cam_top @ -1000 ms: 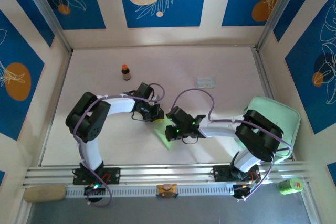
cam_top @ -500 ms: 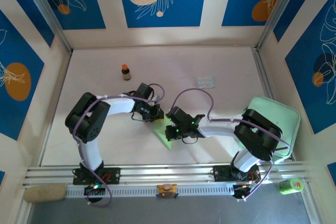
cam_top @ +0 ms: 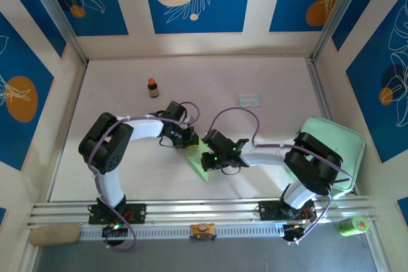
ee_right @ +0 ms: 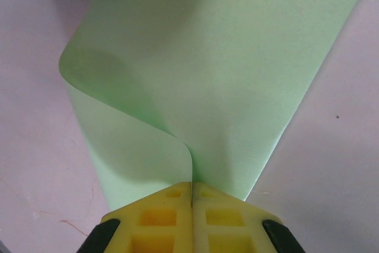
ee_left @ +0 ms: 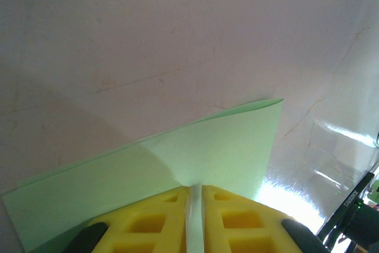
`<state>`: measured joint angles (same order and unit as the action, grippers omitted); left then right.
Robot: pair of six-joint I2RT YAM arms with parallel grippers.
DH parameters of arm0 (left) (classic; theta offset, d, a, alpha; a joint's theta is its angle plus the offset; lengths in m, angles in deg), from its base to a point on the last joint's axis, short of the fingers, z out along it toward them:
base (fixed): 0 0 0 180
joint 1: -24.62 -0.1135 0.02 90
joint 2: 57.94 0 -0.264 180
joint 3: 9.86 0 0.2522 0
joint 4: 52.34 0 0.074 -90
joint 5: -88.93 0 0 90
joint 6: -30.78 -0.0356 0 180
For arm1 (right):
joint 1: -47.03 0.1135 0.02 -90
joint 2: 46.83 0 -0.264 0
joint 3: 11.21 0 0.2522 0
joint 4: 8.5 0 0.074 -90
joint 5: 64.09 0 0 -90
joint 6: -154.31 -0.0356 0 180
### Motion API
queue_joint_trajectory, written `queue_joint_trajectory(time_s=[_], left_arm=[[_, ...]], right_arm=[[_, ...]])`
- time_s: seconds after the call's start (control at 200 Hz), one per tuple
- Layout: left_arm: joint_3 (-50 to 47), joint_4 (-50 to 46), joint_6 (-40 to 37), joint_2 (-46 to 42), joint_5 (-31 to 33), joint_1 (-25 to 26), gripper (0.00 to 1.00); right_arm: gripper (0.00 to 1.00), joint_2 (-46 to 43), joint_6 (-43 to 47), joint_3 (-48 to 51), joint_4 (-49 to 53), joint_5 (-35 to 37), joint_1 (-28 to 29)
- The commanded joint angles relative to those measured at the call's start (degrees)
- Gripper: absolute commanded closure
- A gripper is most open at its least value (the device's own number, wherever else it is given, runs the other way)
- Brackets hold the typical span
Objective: Fold a paper plane with a square sheet of paper (pick it up from the middle)
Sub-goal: Third fold the triangle at the center of the table.
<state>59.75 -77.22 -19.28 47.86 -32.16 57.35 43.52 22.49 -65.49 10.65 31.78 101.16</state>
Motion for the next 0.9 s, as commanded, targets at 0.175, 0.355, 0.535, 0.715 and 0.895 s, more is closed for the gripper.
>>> queue_joint_trajectory(time_s=[0.175,0.355,0.535,0.715,0.895], left_arm=[[-1.2,-2.4,-0.8,-0.4,1.0,-0.2,0.84],[1.7,-5.5,-3.0,0.1,1.0,-0.2,0.84],[3.0,-5.9,-2.6,-1.0,1.9,-0.3,0.84],[2.2,-6.7,-1.8,-7.9,6.8,-0.4,0.76],[-2.7,-5.9,0.3,-15.8,8.6,-0.4,0.73]], right_arm=[[0.96,1.7,-0.7,0.4,0.1,0.2,-0.5],[0.96,2.4,-0.8,1.1,-0.5,-0.2,-0.5],[0.96,2.6,-1.3,1.8,-1.3,-0.2,-0.5],[0.96,2.7,-1.6,2.1,-1.9,-0.2,-0.5],[0.96,2.6,-1.4,2.1,-2.0,-0.1,-0.6]])
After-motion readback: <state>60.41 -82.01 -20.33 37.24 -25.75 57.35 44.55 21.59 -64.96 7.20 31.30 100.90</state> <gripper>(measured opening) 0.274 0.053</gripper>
